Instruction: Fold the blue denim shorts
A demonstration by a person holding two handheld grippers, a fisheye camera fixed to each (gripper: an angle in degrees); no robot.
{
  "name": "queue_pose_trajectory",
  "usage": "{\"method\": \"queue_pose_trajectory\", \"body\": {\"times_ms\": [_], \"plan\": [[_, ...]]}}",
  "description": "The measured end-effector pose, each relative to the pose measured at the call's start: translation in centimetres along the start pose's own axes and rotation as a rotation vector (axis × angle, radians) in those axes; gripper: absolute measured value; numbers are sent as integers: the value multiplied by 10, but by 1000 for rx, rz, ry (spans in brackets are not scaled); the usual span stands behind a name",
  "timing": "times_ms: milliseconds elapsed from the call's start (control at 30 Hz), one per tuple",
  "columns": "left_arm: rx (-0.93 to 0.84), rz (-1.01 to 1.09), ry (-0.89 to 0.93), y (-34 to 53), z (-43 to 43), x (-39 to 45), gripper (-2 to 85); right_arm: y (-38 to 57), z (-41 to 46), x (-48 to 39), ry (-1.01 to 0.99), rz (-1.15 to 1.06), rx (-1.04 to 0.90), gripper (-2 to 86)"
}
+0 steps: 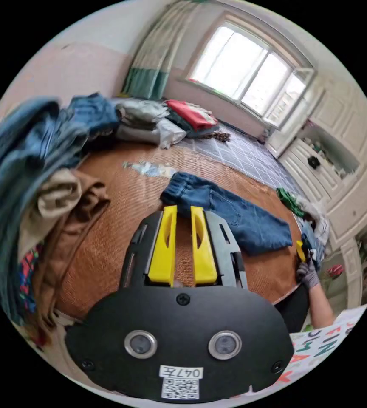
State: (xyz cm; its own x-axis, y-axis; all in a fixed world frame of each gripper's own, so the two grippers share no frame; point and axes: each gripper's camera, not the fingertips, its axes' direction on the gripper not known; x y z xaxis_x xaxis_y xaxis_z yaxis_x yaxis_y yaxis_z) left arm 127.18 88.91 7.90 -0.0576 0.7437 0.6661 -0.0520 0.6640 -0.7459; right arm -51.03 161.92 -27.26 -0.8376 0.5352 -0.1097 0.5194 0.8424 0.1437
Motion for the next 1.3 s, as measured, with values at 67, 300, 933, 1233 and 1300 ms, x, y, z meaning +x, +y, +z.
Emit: {"method": "queue_pose_trajectory", "body": {"times_ms": [67, 300, 933, 1233, 1300], "plan": [[1, 149, 58, -26, 4, 49, 10, -3, -1, -2, 10, 0, -7, -13], [-308, 143, -166, -63, 142, 71, -6, -17, -12, -14, 11, 2, -3, -12], [-278, -3, 169, 74, 107, 80, -10, -94, -41, -77, 25, 16, 5, -13], [-301, 234, -10, 79, 110, 145, -10, -145, -42, -130, 49, 5, -4, -10], [-301, 245, -12, 82, 111, 148, -10, -159, -34, -154, 111, -44, -44, -5]]}}
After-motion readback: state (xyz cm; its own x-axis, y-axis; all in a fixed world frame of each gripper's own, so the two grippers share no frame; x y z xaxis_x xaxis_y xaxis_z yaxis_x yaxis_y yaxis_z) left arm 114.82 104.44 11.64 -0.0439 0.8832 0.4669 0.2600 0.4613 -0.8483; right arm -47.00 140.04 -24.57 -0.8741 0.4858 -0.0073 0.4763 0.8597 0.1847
